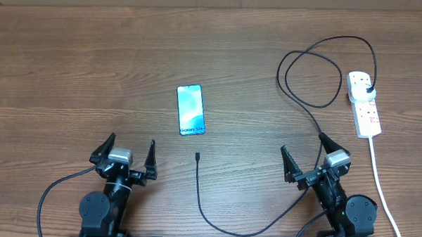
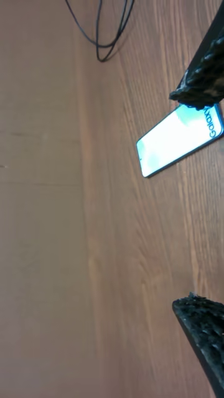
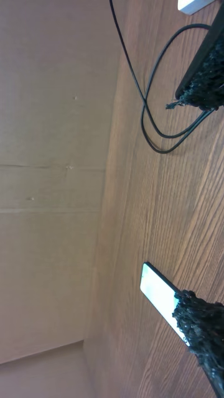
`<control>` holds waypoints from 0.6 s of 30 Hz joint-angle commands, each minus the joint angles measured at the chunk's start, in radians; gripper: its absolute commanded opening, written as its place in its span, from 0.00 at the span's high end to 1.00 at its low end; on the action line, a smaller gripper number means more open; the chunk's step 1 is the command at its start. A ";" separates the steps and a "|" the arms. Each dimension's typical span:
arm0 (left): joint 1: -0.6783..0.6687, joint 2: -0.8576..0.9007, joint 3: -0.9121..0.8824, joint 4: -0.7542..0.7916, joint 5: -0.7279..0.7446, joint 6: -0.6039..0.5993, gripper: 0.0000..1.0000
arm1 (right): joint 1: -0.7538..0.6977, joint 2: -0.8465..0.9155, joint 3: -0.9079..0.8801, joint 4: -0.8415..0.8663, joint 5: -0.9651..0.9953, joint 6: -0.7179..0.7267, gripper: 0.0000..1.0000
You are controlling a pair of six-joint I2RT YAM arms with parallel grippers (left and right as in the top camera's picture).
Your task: Plug charger to phone and switch on socket
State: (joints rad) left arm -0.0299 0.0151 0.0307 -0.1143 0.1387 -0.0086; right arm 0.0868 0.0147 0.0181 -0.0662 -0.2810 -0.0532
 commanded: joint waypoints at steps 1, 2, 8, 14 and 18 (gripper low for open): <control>0.009 -0.011 0.085 -0.072 0.024 -0.083 0.00 | 0.002 -0.012 -0.010 0.006 0.007 -0.004 0.00; 0.009 -0.011 0.107 -0.104 0.026 -0.083 0.00 | 0.002 -0.012 -0.010 0.006 0.007 -0.004 0.00; 0.009 0.006 0.271 -0.336 0.042 -0.105 0.00 | 0.002 -0.012 -0.010 0.006 0.007 -0.004 0.00; 0.009 0.146 0.455 -0.492 0.105 -0.119 0.00 | 0.002 -0.012 -0.010 0.006 0.007 -0.004 0.00; 0.009 0.340 0.644 -0.613 0.148 -0.119 0.00 | 0.002 -0.012 -0.010 0.006 0.007 -0.004 0.00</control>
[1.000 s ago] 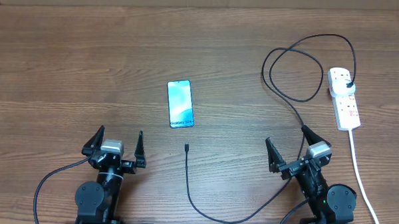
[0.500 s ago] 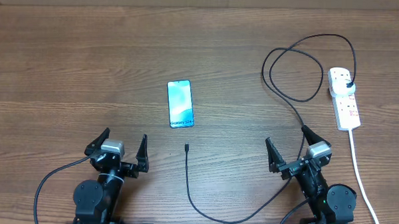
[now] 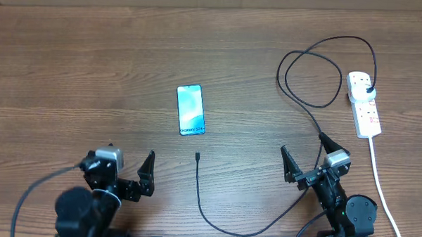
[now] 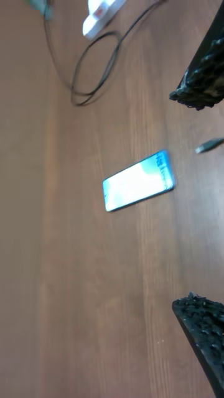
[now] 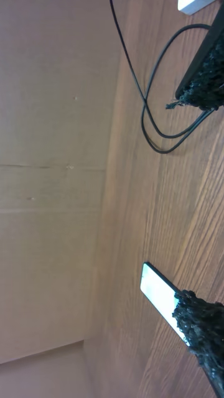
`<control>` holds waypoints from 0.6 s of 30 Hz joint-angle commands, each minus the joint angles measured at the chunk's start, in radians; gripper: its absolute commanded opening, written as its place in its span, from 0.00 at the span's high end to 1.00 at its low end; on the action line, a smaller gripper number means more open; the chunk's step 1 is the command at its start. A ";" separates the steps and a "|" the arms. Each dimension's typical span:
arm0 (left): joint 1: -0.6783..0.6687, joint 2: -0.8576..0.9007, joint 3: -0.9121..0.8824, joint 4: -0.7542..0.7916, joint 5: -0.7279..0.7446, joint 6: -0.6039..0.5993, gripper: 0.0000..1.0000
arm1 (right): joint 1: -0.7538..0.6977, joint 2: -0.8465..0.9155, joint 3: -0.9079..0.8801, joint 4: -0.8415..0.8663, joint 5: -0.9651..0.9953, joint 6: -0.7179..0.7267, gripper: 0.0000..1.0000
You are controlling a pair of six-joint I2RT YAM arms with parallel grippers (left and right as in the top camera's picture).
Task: Plug charger to phone and switch on socket
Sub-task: 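Raise the left arm and move the left gripper toward the phone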
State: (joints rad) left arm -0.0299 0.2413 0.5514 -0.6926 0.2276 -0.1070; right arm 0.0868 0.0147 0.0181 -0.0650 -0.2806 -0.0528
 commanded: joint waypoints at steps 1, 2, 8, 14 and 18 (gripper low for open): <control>0.009 0.164 0.168 -0.061 0.067 -0.020 0.00 | 0.002 -0.012 -0.010 0.005 0.007 -0.004 0.00; 0.009 0.226 0.223 -0.093 0.080 -0.020 0.00 | 0.002 -0.012 -0.010 0.005 0.007 -0.004 0.00; 0.009 0.589 0.561 -0.315 0.166 -0.019 0.00 | 0.002 -0.012 -0.010 0.005 0.007 -0.004 0.00; 0.009 0.919 0.891 -0.570 0.166 -0.002 0.00 | 0.002 -0.012 -0.010 0.005 0.007 -0.004 0.00; 0.009 1.088 1.027 -0.697 0.166 -0.006 0.00 | 0.002 -0.012 -0.010 0.005 0.007 -0.004 0.00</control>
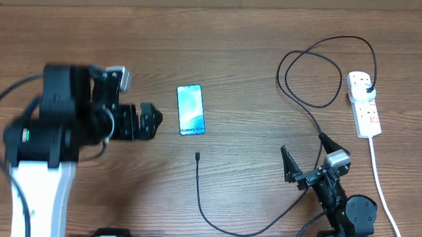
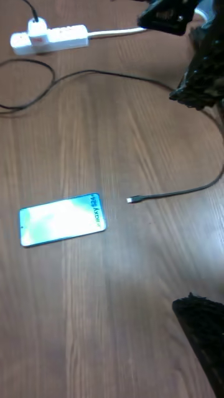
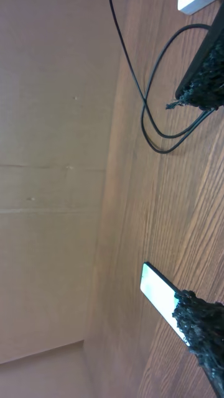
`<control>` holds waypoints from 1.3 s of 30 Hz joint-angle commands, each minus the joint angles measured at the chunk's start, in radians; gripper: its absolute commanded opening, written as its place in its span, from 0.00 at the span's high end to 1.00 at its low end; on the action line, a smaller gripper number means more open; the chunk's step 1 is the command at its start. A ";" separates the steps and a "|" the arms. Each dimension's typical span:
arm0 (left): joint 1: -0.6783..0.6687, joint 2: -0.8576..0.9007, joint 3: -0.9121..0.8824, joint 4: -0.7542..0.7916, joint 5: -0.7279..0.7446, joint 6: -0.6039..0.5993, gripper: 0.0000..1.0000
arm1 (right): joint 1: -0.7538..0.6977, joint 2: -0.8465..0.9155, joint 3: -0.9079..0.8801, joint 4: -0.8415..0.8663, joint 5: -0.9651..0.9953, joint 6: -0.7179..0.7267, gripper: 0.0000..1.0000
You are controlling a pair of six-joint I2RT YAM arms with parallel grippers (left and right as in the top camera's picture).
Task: Plug charger to phone and switch on socket
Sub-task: 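Raise the left arm and move the left gripper toward the phone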
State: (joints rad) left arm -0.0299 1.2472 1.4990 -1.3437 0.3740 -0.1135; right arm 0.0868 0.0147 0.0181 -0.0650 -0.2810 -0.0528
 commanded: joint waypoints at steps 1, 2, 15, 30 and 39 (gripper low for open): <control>0.009 0.110 0.093 -0.060 0.020 0.001 0.00 | 0.002 -0.012 -0.010 0.005 0.007 -0.004 0.00; 0.009 0.134 0.099 -0.065 0.020 0.000 0.00 | 0.002 -0.012 -0.010 0.005 0.007 -0.004 0.00; 0.009 0.377 0.099 -0.055 0.020 -0.026 0.68 | 0.002 -0.012 -0.010 0.005 0.007 -0.004 0.00; -0.049 0.566 0.098 0.004 0.030 -0.026 0.94 | 0.002 -0.012 -0.010 0.005 0.007 -0.004 0.00; -0.103 0.608 0.098 0.097 0.008 -0.026 0.21 | 0.002 -0.012 -0.010 0.005 0.007 -0.004 0.00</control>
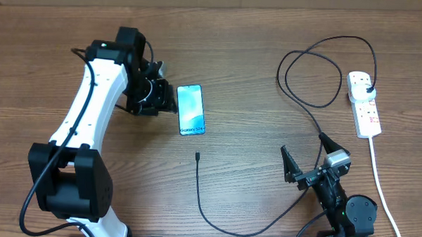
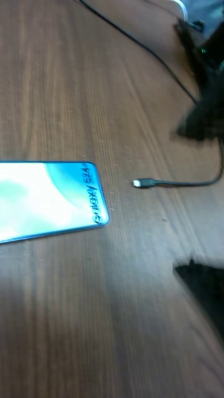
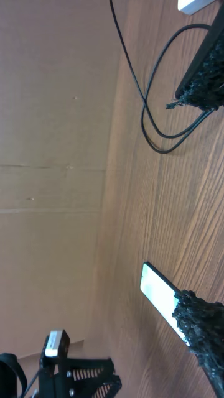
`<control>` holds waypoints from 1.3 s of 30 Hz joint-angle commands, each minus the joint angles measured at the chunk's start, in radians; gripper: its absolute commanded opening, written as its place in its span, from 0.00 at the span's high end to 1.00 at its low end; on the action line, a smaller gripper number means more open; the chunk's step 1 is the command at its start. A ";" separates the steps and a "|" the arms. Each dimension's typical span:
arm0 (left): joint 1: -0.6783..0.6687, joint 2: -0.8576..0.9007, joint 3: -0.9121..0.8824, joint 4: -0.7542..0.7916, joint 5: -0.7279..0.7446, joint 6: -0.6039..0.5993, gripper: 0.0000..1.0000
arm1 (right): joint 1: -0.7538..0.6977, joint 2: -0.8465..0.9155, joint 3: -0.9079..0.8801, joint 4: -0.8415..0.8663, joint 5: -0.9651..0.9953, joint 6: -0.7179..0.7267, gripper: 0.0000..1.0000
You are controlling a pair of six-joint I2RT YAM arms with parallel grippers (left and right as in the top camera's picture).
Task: Plug charger to phone and switch on socket
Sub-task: 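Raise the left arm and move the left gripper toward the phone, then lower the open left gripper over the phone's top edge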
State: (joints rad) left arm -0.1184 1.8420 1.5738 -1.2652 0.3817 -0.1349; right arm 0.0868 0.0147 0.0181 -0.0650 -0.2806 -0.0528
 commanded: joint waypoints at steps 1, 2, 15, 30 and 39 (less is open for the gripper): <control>-0.019 0.014 0.023 0.032 0.000 -0.005 0.12 | 0.002 -0.012 -0.010 0.005 0.006 -0.004 0.00; -0.022 0.014 0.023 0.047 0.000 -0.009 0.04 | 0.002 -0.012 -0.010 0.005 0.007 -0.004 0.00; -0.035 0.015 0.016 0.173 -0.244 -0.195 0.00 | 0.002 -0.012 -0.010 0.005 0.006 -0.004 0.00; -0.054 0.022 0.016 0.208 -0.286 -0.233 0.00 | 0.002 -0.012 -0.010 0.005 0.007 -0.004 0.00; -0.055 0.084 0.016 0.224 -0.288 -0.233 0.00 | 0.002 -0.012 -0.010 0.005 0.007 -0.004 0.00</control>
State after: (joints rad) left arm -0.1707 1.8843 1.5772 -1.0489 0.1135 -0.3462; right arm 0.0868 0.0147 0.0181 -0.0654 -0.2810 -0.0525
